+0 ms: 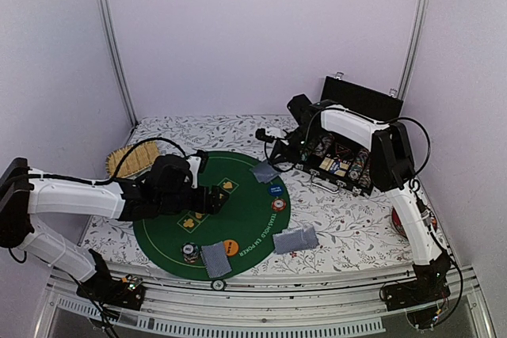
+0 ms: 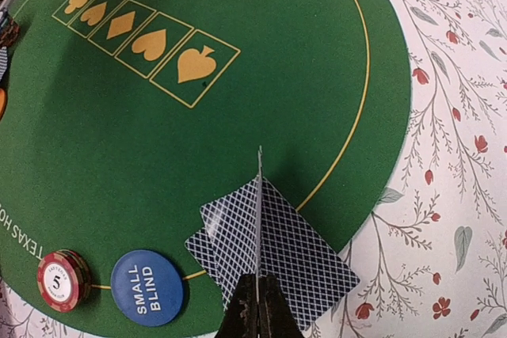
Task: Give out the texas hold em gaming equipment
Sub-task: Place the poker card in the small blind area.
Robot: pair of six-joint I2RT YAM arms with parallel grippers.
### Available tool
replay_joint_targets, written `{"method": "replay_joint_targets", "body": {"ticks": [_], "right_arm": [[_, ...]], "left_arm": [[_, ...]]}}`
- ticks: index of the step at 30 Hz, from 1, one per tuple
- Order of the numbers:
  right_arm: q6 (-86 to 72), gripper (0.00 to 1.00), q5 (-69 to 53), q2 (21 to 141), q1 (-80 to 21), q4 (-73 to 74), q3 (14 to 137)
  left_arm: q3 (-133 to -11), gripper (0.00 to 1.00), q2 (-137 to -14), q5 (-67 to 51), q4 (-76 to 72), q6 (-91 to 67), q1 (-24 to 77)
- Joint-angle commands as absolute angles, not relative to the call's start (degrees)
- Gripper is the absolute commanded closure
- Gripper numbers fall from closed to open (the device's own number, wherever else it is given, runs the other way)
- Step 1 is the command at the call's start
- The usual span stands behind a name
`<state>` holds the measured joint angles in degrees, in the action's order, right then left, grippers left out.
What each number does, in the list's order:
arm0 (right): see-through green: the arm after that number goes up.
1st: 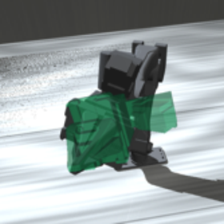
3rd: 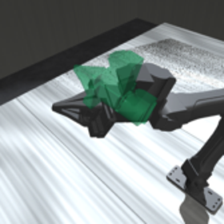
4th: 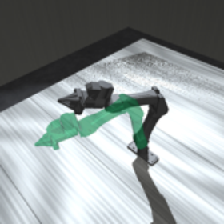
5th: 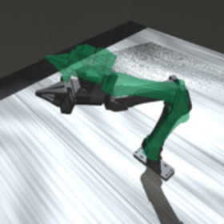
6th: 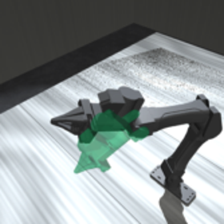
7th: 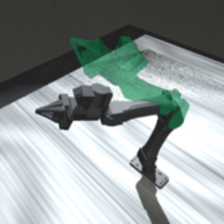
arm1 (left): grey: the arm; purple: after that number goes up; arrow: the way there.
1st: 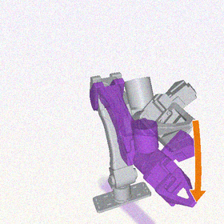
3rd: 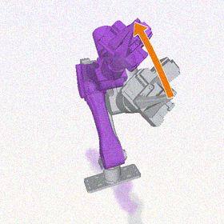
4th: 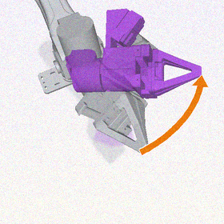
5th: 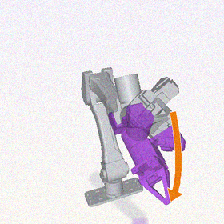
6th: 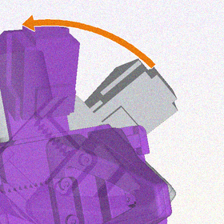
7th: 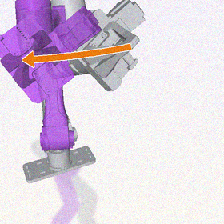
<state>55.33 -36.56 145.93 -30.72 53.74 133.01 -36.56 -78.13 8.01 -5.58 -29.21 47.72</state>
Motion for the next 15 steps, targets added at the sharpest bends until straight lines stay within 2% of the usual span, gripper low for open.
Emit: {"method": "replay_joint_targets", "body": {"ticks": [1, 7, 11, 15], "right_arm": [[55.33, 0.98, -34.77, 148.01, -30.68, 51.11, 134.62], [53.83, 0.92, -30.46, 149.26, -30.67, 46.19, 134.54], [52.00, 0.92, -25.89, 149.52, -30.67, 42.53, 134.09], [50.19, 0.85, -22.56, 148.80, -30.67, 38.94, 133.02]], "left_arm": [[-35.60, 0.11, -78.79, 7.86, -5.35, -29.65, 47.38], [-35.60, 0.11, -79.30, 7.45, -5.41, -29.88, 47.42], [-35.55, 0.12, -79.28, 7.90, -4.82, -29.88, 47.44], [-35.57, 0.11, -79.27, 7.65, -5.01, -29.85, 47.45]]}}
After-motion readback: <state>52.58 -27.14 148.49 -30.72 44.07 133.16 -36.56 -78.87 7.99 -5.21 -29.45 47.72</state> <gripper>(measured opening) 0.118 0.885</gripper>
